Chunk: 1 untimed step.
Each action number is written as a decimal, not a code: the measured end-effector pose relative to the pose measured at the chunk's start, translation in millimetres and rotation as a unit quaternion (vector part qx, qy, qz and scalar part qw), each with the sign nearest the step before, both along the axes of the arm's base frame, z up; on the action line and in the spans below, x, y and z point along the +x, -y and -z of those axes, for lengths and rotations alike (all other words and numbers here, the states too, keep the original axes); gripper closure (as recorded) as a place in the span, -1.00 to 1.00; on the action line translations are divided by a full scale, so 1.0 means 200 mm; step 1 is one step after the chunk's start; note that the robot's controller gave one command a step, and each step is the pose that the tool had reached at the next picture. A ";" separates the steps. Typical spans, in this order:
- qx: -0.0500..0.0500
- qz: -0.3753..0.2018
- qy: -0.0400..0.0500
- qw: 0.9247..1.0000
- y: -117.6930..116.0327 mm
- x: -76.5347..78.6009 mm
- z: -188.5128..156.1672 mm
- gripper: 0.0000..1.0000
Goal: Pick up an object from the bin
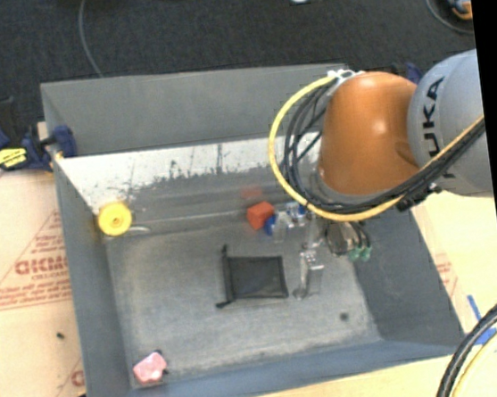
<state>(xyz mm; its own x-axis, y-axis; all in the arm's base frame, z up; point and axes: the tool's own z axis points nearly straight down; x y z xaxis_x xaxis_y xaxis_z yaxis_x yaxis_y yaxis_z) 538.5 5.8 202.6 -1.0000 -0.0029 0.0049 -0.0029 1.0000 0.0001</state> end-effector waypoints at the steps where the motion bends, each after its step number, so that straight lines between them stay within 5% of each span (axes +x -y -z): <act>1: 0.000 0.000 0.004 1.000 0.00 0.01 -0.02 -1.00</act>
Offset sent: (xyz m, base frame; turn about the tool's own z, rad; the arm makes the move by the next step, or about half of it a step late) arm 0.0131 0.0920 -0.0960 -0.1074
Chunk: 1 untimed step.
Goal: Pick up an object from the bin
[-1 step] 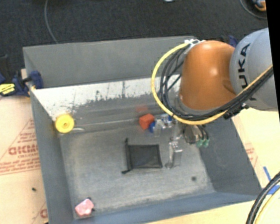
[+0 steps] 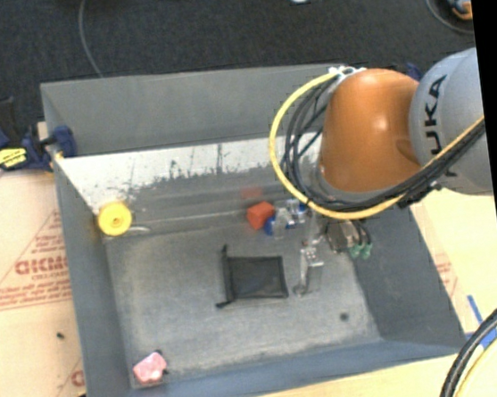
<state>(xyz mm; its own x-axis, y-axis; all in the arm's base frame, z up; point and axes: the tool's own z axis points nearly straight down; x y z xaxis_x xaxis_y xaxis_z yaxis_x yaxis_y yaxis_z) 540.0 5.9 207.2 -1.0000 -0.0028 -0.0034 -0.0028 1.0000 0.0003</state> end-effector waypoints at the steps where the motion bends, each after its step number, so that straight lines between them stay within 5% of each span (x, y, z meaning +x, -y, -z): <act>1: 0.000 -0.056 -0.003 0.998 -0.46 0.07 0.50 -1.00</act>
Offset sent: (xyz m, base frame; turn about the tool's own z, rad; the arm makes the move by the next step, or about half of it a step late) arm 0.0431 0.0340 -0.1217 -0.5009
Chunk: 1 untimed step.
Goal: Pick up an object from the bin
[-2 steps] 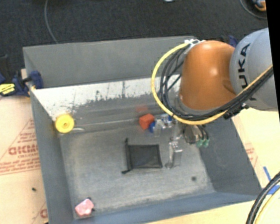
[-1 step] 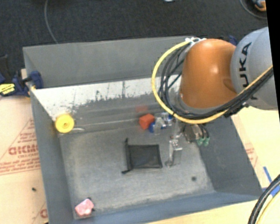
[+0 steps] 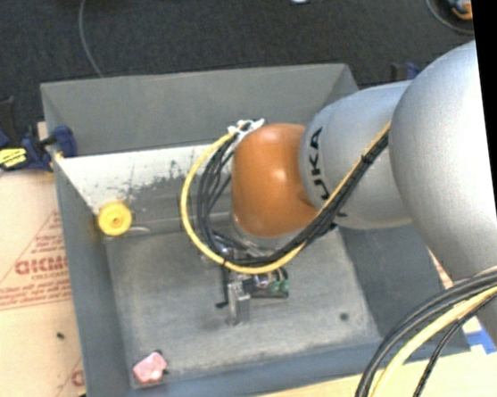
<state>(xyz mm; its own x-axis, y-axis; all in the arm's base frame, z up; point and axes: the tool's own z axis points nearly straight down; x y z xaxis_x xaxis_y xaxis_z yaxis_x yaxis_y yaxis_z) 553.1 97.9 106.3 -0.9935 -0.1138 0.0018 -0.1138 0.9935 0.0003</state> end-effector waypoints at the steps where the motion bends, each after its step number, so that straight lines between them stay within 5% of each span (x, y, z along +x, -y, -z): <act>1: 0.000 -0.182 0.005 0.983 0.24 0.13 0.08 -1.00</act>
Offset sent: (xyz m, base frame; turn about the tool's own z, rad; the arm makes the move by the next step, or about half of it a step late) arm 0.0010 -0.0883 -0.0363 -0.2966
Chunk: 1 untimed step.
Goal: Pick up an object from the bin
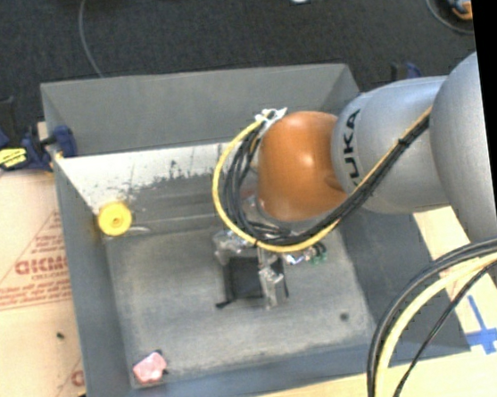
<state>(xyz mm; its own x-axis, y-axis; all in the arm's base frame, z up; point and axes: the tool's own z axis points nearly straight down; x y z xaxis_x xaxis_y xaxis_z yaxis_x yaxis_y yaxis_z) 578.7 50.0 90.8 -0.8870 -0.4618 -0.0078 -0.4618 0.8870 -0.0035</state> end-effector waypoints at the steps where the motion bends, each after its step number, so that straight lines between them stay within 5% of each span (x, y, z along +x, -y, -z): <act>1: 0.000 0.036 -0.003 0.999 0.21 -0.12 0.10 1.00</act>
Offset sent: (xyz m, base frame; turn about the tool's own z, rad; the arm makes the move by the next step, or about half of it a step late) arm 0.0000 0.0000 0.0000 0.0000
